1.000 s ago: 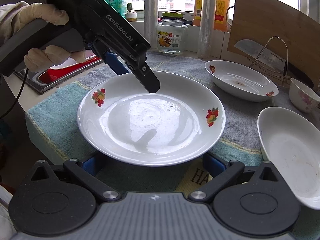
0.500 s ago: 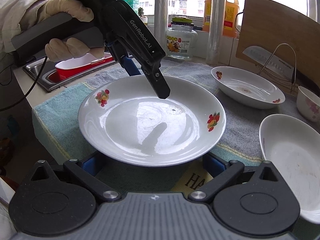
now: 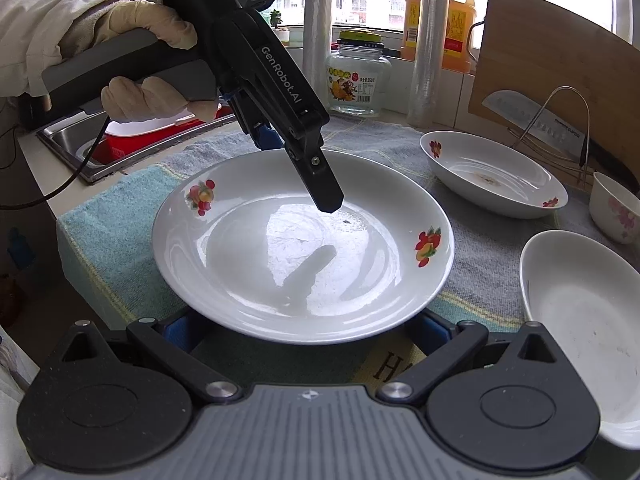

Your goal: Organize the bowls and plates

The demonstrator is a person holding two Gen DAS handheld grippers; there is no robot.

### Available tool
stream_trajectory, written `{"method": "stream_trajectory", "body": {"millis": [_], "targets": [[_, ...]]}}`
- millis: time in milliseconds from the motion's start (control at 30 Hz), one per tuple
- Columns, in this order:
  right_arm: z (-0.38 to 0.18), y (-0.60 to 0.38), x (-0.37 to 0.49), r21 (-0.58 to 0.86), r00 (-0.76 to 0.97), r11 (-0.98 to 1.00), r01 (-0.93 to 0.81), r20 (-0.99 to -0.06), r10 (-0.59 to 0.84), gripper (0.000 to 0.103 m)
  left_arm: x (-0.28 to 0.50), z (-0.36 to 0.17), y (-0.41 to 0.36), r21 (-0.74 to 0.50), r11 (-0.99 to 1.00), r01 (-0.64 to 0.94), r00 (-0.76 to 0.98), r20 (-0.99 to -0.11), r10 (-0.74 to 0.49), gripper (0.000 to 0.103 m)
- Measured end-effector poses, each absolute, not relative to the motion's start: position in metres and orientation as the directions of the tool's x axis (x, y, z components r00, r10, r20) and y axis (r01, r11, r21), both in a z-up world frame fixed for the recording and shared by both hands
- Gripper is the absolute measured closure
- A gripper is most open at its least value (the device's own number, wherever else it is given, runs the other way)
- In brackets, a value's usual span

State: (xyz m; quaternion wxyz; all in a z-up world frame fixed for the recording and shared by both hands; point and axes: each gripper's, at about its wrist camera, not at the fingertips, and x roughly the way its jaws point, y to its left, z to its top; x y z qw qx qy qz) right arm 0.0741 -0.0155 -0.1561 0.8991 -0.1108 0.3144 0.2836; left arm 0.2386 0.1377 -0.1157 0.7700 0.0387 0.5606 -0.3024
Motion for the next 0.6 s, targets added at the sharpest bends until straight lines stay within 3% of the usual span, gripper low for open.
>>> {"method": "stream_trajectory", "body": {"millis": [600], "targets": [[-0.155,-0.014,0.071,-0.037,0.653,0.825,-0.564,-0.632,0.418,0.0,0.254,-0.114,0.143,-0.364,0.755,0.546,0.111,-0.862,-0.495,0.029]]}}
